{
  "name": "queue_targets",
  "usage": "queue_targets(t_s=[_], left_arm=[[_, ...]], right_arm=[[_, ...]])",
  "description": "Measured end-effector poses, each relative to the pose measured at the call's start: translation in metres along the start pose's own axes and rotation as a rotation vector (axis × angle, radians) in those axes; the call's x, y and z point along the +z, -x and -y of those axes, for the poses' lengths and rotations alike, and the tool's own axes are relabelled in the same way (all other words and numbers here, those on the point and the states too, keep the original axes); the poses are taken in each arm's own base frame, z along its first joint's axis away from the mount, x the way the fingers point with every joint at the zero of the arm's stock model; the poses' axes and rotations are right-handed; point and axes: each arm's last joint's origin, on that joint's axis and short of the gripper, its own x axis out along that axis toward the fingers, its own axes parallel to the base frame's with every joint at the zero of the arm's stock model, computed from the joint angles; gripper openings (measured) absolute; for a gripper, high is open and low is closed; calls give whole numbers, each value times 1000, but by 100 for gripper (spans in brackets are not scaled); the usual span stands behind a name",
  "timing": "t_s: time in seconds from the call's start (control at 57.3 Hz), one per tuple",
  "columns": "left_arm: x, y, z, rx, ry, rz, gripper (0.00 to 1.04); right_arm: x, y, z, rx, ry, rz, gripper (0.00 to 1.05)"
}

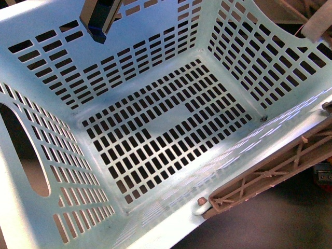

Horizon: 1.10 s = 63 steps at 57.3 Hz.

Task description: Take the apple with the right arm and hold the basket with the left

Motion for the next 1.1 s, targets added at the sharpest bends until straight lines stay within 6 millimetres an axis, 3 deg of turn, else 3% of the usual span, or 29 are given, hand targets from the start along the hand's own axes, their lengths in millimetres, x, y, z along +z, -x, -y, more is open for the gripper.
queue_targets(t_s=[0.192,0.331,0.75,0.96,1.099], left_arm=[[0,0,0,0,0,0,15],[0,0,0,0,0,0,15],[0,0,0,0,0,0,15],[0,0,0,0,0,1,15],[0,0,0,0,0,0,15]], right_arm=[[-2,3,2,18,-10,6,81],[-8,24,8,56,-21,29,81],[18,134,43,133,-73,277,81],[43,194,43,144,-111,469,81],[58,239,31,190,-143,610,81]])
